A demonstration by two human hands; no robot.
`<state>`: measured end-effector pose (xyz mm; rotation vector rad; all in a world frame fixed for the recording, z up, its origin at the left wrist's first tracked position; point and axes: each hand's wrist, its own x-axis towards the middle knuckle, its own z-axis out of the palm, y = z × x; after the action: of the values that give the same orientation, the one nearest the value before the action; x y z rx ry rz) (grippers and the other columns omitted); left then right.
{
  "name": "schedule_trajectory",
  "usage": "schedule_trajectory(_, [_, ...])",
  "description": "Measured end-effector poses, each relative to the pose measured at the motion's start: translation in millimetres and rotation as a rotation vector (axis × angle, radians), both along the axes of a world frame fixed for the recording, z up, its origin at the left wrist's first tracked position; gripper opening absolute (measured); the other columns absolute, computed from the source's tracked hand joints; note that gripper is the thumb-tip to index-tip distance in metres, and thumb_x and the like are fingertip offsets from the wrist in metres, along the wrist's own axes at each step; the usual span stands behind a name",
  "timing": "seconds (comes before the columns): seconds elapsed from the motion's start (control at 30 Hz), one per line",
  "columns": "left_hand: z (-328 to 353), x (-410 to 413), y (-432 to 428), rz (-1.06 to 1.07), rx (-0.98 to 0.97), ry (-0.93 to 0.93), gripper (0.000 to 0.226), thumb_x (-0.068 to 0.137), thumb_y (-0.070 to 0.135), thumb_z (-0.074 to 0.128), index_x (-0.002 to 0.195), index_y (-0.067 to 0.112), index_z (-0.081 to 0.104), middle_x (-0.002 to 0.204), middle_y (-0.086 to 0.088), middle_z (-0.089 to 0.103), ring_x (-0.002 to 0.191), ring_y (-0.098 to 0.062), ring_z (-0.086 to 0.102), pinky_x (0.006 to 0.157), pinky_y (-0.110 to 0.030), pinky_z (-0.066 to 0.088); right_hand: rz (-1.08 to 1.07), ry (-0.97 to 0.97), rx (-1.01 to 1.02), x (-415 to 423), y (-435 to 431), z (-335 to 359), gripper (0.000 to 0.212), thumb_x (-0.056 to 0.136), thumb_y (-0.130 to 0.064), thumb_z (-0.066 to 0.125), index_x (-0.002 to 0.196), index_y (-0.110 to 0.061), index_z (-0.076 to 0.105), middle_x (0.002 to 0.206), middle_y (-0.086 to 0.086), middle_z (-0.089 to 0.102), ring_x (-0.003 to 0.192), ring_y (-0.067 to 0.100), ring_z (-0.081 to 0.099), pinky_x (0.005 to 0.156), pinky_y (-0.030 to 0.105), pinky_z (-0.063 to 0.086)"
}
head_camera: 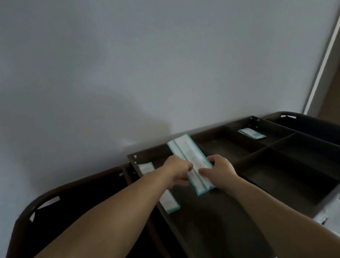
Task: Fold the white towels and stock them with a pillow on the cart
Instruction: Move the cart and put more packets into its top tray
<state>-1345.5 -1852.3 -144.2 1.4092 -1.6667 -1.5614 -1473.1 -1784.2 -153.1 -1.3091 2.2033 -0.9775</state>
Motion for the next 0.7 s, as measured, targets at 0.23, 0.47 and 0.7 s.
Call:
schedule_trajectory(0.23, [-27, -29, -28, -0.157, -0.313, -0.589, 0.032, 0.089, 0.023, 0.063, 0.114, 0.002, 0.065, 0.114, -0.014, 0.066, 0.103, -0.029, 0.064, 0.078, -0.033, 0.051, 0.123, 0.017, 0.139, -34, -50, -23, 0.058, 0.092, -0.031, 0.068, 0.141, -0.011, 0.045, 0.132, 0.01, 0.058, 0.091, 0.016, 0.054, 0.051, 0.016, 0.037])
schedule_trajectory(0.47, [-61, -43, -40, -0.32, -0.441, -0.956, 0.071, 0.093, 0.042, 0.051, 0.152, 0.011, 0.025, 0.16, -0.015, 0.015, 0.148, -0.033, 0.014, 0.118, -0.048, 0.024, 0.4, 0.662, 0.169, -30, -61, -28, 0.035, 0.096, -0.033, 0.05, 0.128, -0.018, 0.053, 0.133, 0.008, 0.041, 0.118, 0.029, 0.048, 0.09, 0.038, 0.045])
schedule_trajectory(0.7, [-56, -37, -36, -0.453, -0.482, -1.063, 0.069, 0.097, 0.045, 0.041, 0.154, 0.014, 0.02, 0.161, -0.005, 0.018, 0.149, -0.026, 0.015, 0.117, -0.05, 0.023, 0.635, 0.991, 0.267, -51, -67, -40, 0.041, 0.094, -0.037, 0.044, 0.129, -0.021, 0.058, 0.134, 0.002, 0.053, 0.127, 0.027, 0.039, 0.099, 0.045, 0.033])
